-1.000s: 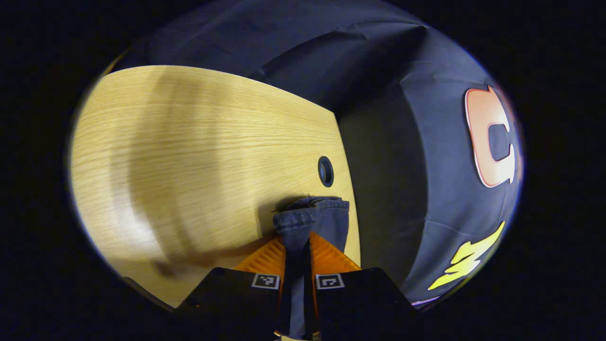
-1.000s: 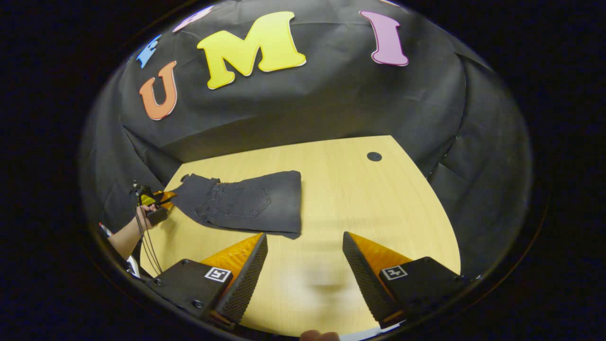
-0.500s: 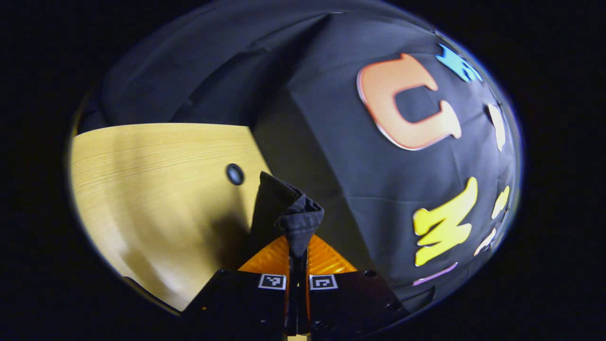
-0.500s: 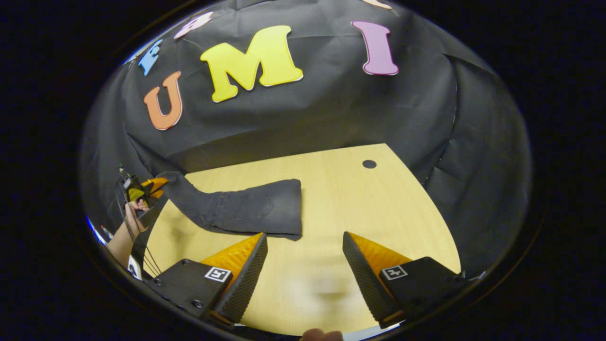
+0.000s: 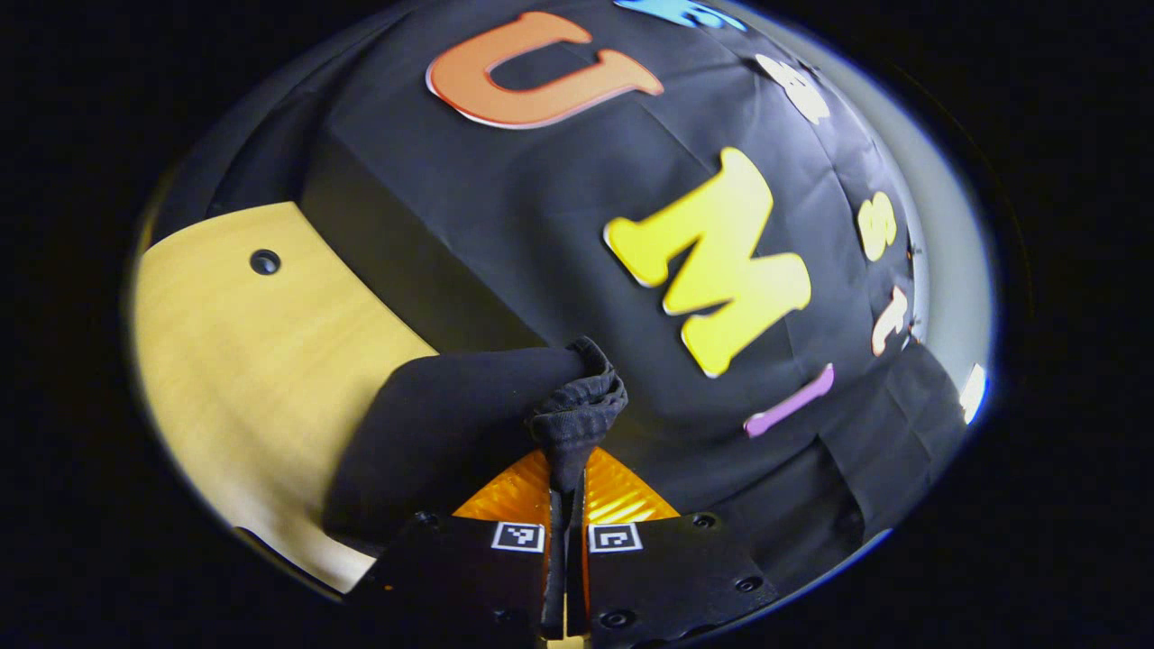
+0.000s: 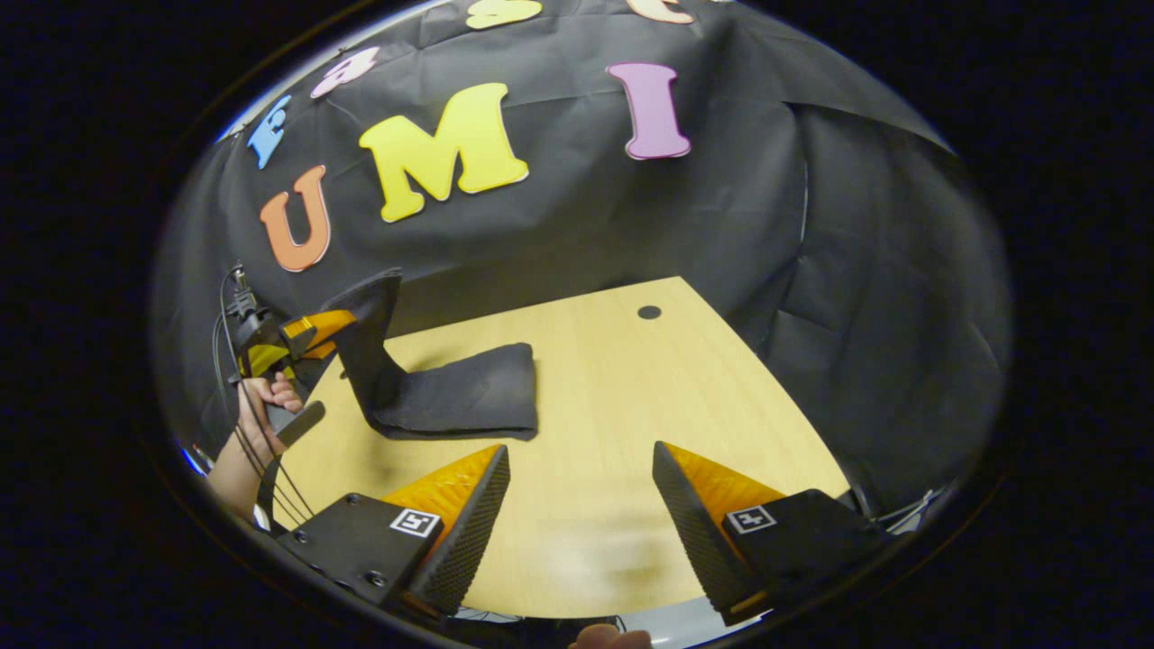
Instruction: Grasp the waist and the cuffs of the jeans and fold them to make the two legs overlap; first hold the waist and fold one-third of the jeans toward the cuffs, then hold the cuffs and fold the remaining one-third in the same direction to finish folding.
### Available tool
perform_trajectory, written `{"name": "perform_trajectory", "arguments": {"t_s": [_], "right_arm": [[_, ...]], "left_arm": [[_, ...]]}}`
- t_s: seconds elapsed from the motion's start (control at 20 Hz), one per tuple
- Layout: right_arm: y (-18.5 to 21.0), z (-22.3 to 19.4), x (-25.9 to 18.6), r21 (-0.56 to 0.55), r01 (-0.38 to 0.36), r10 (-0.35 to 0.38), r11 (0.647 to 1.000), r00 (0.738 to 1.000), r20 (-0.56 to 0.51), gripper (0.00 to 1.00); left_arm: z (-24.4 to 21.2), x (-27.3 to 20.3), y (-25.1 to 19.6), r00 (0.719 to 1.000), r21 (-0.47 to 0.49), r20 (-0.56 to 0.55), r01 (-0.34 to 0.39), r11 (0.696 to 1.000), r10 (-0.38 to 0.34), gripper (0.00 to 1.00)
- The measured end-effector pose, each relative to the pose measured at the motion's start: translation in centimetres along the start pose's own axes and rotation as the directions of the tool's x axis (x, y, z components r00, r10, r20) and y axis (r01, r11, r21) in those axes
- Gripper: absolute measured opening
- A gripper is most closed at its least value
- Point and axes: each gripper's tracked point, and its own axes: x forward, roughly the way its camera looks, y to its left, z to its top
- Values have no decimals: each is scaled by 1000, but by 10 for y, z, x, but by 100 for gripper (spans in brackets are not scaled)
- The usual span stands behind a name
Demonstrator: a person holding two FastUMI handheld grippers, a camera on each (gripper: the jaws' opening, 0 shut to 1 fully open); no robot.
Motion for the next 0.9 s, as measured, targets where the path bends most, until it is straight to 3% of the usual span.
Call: {"name": "perform_trajectory", "arguments": {"t_s": [0.1, 0.35, 0.5, 0.6, 0.7, 0.75, 0.8, 0.9], "right_arm": [[-22, -8, -11, 29, 37, -37, 999, 999, -1, 99], [-63, -20, -19, 106, 104, -102, 989, 995, -22, 99], [-72, -21, -16, 134, 101, -98, 986, 995, -26, 94], [-69, -16, -9, 168, 81, -79, 982, 997, -18, 99], [-61, -11, 2, 191, 59, -59, 980, 998, -5, 94], [-54, -11, 5, 196, 44, -45, 980, 999, -2, 99], [-47, -9, 8, 190, 31, -33, 981, 999, 4, 94], [-35, -3, 10, 145, 15, -20, 989, 999, 30, 100]], "left_arm": [[-41, 25, -7, 998, 41, -55, -21, 999, 23, 4], [-145, 58, -4, 970, 193, -196, -107, 975, 145, 4], [-177, 68, 24, 939, 191, -260, -178, 965, 224, 12], [-176, 68, 23, 934, 171, -272, -192, 966, 234, 19], [-178, 66, 7, 932, 178, -297, -157, 971, 205, 59], [-171, 61, 8, 925, 234, -292, -180, 955, 245, 80], [-174, 61, 13, 915, 287, -285, -202, 936, 285, 100], [-169, 52, 0, 921, 312, -287, -171, 935, 264, 99]]}}
